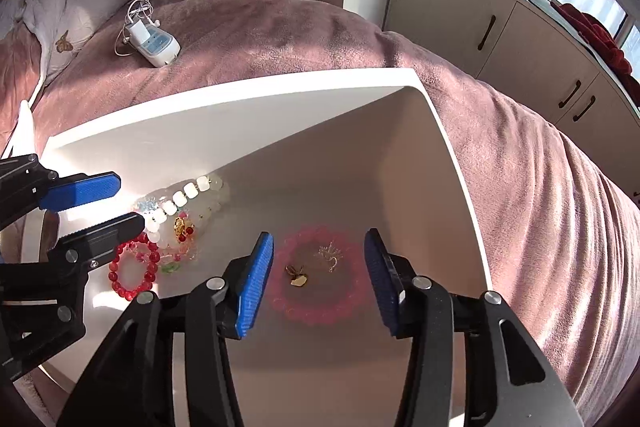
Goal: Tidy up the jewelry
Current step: 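Open both tools to drop the bracelet and earring into the box, then withdraw both open tools from the box toward the silver charm pieces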
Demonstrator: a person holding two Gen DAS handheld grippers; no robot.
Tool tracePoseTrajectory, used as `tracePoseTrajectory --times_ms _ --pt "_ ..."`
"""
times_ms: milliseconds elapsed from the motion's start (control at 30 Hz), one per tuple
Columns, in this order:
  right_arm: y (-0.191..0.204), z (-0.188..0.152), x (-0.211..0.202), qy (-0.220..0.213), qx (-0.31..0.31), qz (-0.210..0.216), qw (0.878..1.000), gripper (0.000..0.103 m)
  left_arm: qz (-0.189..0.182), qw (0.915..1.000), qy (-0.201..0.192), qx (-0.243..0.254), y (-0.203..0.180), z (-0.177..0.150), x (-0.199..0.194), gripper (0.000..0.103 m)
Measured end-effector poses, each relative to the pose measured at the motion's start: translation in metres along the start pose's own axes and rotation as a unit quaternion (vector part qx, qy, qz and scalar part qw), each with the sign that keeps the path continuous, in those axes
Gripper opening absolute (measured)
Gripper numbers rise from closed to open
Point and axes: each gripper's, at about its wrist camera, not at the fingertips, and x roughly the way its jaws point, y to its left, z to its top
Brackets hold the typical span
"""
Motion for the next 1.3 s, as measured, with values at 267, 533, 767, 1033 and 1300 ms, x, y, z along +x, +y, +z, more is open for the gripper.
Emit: tracePoseTrajectory --times_ms 267,533,767,1033,1300 --pt "0.005 0.000 -0.036 -0.043 -0.005 -0.003 0.999 0.062 0.016 0.9994 -0.030 0.010 -0.002 0.003 -0.033 0.056" --pt "0.004 -0.010 -0.098 -0.104 -0.027 -0.014 0.994 0.073 0.038 0.9957 -0.076 0.035 -0.020 -0.004 -0.081 0.066" --pt "0.002 -0.038 -0.159 -0.156 -0.042 -0.019 0.987 0.080 0.037 0.9897 -0.128 0.053 -0.044 -0.017 -0.127 0.080" --pt "0.011 -0.084 -0.205 -0.196 -0.067 -0.019 0.978 0.083 0.030 0.9825 -0.174 0.059 -0.069 -0.037 -0.170 0.091" --pt "0.001 -0.128 -0.233 -0.223 -0.054 -0.028 0.973 0.084 0.032 0.9764 -0.206 0.057 -0.083 -0.074 -0.201 0.091"
